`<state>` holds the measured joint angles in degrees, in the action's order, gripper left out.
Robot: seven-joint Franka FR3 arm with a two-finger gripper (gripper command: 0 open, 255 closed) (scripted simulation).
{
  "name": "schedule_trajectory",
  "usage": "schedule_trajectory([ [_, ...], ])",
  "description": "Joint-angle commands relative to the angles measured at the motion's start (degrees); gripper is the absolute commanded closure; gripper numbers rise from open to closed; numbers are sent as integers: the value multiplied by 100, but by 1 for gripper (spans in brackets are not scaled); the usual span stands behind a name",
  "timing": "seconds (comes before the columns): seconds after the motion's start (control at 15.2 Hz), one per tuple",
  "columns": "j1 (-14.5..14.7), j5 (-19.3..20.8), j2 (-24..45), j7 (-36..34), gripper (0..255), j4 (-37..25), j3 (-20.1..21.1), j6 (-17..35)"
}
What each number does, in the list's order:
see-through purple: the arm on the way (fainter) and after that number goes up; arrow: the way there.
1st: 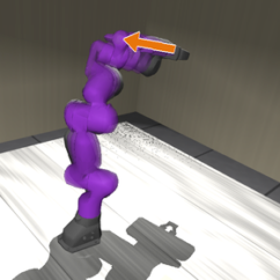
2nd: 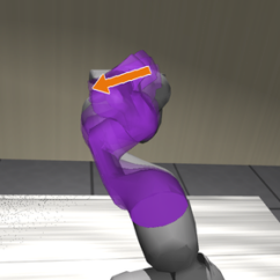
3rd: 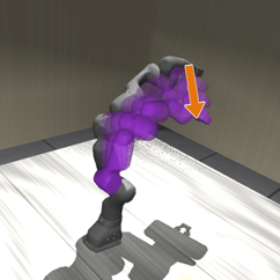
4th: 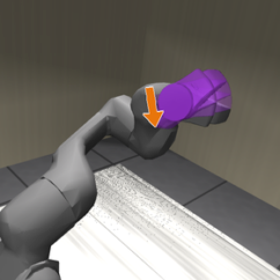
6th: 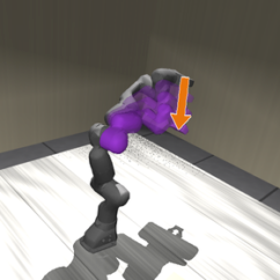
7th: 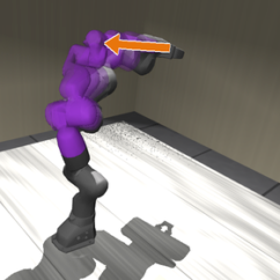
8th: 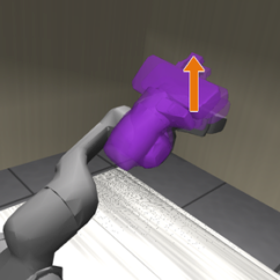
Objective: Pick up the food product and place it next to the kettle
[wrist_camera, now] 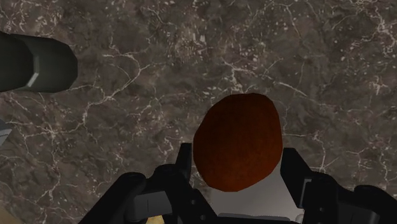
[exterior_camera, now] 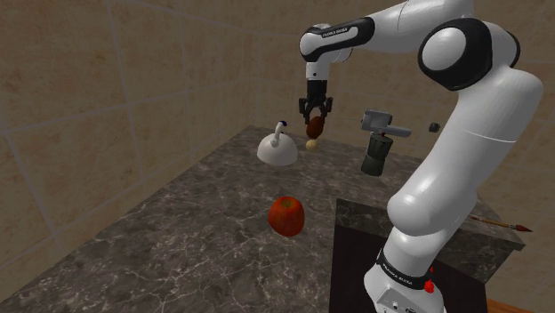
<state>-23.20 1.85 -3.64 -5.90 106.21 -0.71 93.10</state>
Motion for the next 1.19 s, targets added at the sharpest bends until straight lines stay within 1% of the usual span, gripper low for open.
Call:
schedule_trajectory([
  [0.0,-1,1,-9,-4,255,175,-1,169],
  [1.12,-5,8,226,-38,255,1227,-6,1454],
])
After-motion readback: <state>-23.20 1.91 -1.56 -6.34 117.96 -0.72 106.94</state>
